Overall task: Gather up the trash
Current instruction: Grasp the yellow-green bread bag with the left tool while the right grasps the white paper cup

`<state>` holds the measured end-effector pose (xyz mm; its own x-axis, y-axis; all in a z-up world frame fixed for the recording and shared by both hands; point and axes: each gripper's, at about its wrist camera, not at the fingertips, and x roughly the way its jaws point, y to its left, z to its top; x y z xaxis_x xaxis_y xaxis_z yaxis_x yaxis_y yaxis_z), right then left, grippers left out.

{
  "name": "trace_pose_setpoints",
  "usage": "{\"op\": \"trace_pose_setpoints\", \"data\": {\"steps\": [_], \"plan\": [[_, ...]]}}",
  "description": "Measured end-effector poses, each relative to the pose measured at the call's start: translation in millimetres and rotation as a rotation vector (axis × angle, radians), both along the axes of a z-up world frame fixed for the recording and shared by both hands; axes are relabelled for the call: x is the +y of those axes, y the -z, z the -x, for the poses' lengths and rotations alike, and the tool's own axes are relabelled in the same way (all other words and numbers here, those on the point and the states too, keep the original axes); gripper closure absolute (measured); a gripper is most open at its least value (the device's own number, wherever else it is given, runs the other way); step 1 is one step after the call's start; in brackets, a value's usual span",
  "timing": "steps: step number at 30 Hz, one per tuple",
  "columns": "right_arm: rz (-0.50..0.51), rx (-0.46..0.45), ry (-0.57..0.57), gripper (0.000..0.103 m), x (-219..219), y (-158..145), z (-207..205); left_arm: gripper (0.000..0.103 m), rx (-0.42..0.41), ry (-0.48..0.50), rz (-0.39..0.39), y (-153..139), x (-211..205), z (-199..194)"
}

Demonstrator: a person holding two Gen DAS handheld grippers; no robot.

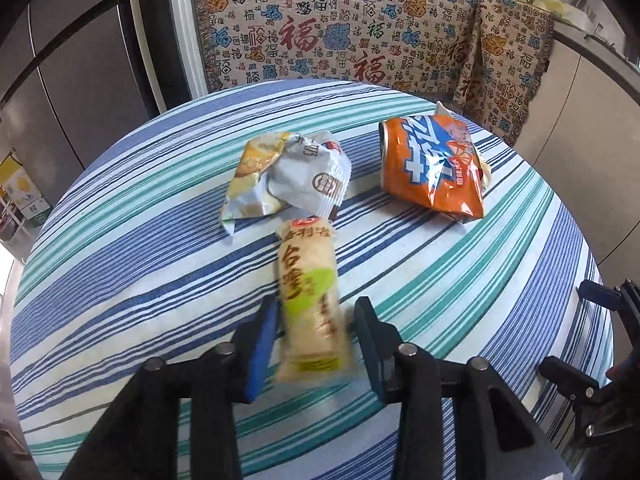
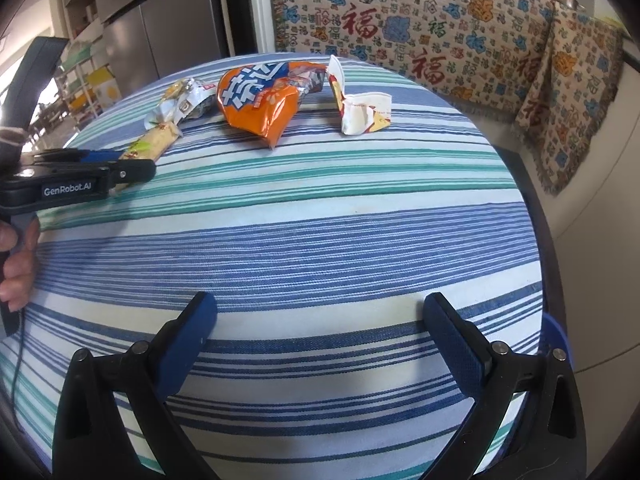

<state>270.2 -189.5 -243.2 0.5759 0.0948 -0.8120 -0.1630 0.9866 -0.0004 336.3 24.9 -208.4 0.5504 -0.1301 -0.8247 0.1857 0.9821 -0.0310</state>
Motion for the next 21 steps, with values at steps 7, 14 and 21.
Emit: {"op": "trace_pose_setpoints", "data": {"steps": [7,14,21], "plan": [[-0.028,-0.013,0.001,0.002,-5,-2,-1,0.084,0.005,-0.038,0.041,-6,22,47],[-0.010,-0.073,0.038,0.010,-28,-14,-59,0.066,-0.043,-0.046,0.055,0,31,63],[0.079,-0.097,-0.055,0.025,-2,-14,-127,0.060,-0.040,-0.038,0.107,0,36,55]]}}
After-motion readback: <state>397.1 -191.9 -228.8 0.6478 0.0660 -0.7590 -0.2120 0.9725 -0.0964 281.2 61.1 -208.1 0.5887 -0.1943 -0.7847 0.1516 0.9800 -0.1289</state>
